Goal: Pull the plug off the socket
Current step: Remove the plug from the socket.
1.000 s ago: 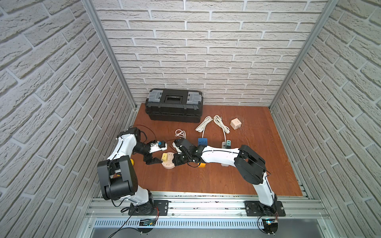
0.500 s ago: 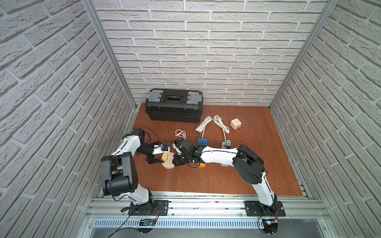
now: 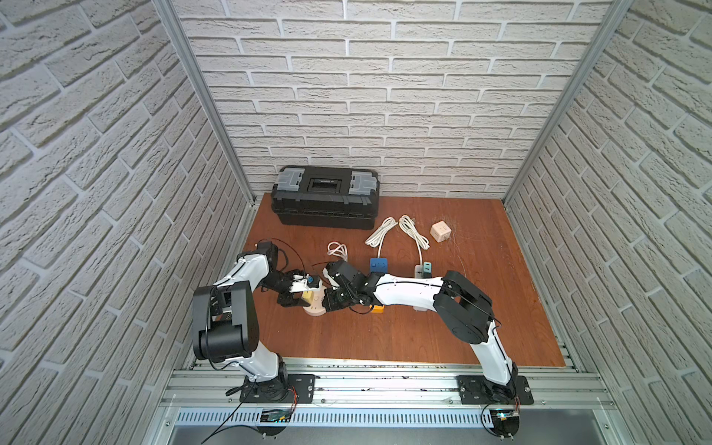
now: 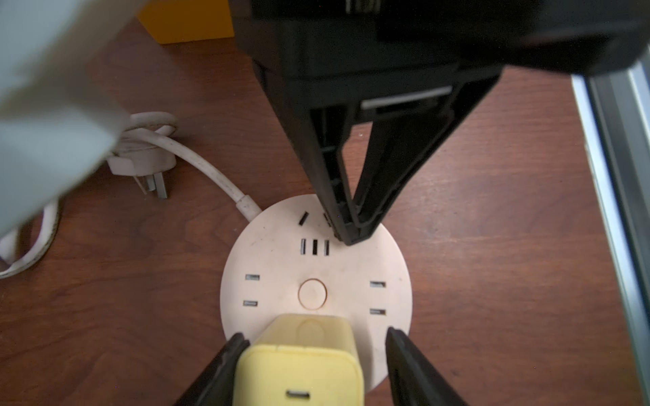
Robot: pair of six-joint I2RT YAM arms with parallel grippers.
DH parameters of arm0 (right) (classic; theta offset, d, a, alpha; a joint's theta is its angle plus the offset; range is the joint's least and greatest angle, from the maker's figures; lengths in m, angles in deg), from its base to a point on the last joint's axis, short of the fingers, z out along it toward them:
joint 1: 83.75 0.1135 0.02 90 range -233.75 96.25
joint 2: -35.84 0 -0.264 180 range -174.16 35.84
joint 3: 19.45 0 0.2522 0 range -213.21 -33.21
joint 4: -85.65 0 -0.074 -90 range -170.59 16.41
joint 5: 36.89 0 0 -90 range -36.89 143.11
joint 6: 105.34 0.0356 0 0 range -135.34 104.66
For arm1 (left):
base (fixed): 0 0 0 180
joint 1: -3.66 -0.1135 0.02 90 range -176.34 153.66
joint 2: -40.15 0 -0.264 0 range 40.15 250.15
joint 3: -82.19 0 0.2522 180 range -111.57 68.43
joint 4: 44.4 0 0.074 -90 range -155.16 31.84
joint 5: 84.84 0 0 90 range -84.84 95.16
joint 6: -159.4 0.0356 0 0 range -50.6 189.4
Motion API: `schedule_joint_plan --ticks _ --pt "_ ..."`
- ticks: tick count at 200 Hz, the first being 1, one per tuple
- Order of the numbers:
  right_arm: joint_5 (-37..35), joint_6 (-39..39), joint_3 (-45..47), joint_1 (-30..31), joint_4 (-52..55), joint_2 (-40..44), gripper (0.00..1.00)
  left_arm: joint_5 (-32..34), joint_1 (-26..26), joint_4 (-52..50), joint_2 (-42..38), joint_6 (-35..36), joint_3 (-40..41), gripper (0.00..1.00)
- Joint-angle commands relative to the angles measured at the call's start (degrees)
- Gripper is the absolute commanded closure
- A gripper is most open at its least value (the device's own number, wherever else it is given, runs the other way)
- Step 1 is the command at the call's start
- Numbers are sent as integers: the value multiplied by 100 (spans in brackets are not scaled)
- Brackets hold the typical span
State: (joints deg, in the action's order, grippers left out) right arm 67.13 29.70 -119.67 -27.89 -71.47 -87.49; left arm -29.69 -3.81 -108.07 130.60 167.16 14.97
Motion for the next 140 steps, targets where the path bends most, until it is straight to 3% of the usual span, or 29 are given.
schedule_joint_plan --ticks 1,31,73,140 --pt "-31 147 58 -43 -133 -82 97 30 15 -52 25 7 120 43" --pt "-47 172 45 -52 -133 -130 97 49 17 -29 -134 -57 246 54" --pt "-126 147 -46 -51 33 -236 98 84 43 67 -384 -239 465 100" --pt "-336 183 -160 -59 256 -463 97 -130 43 234 -634 -599 676 100"
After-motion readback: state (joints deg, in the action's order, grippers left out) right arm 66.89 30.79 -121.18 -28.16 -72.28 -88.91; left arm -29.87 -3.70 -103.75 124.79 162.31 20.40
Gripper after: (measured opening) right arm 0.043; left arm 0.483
